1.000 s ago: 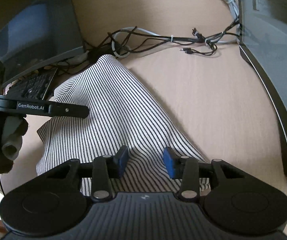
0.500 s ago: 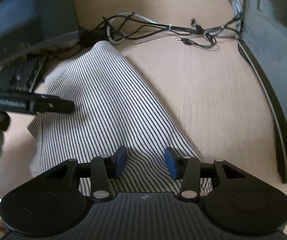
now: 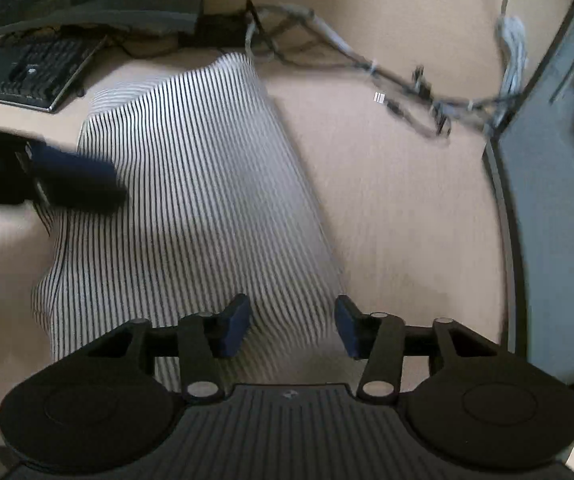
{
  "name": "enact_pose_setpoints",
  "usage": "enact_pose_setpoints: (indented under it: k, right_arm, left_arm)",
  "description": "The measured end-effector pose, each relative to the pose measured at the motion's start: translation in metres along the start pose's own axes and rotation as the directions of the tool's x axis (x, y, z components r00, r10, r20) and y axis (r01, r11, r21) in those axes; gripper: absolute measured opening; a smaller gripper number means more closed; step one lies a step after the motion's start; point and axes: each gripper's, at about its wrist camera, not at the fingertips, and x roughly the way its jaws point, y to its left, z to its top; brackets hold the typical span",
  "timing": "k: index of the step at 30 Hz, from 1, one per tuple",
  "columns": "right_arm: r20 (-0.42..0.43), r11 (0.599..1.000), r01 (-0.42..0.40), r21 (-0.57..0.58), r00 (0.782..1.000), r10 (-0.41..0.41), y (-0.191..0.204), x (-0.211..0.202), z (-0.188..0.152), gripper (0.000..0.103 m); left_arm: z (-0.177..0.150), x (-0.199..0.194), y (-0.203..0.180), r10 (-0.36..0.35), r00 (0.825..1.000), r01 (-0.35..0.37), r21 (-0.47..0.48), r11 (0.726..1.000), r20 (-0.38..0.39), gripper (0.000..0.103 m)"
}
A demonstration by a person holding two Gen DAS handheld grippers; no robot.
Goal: Fold clothes
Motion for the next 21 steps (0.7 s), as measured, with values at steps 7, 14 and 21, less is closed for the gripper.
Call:
enact_pose_setpoints:
  k: [7,14,21]
  right_arm:
    - [0.109,0.986,-0.163,-0.011,0.980,0.164,-0.022,-0.013,-0.002,0.040]
    - [0.121,0.942,-0.333,-0.050,0.934,0.337,-0.039,0.014,-0.038,0.040]
    - [0.150,0.911,-0.412,-0.030,0.899,0.412,-0.051,0.022,-0.042,0.043]
  left_arm:
    - [0.002,0.011,0.000,0.134,0.991,-0.134,-0.003,0.991,-0.028,0.067]
    - [0.007,0.004,-0.021,0.362,0.932,-0.362,-0.067,0.930,-0.007,0.066]
    - [0.002,-0.013,-0.045,0.281,0.959,-0.270,-0.205,0.941,0.027,0.080]
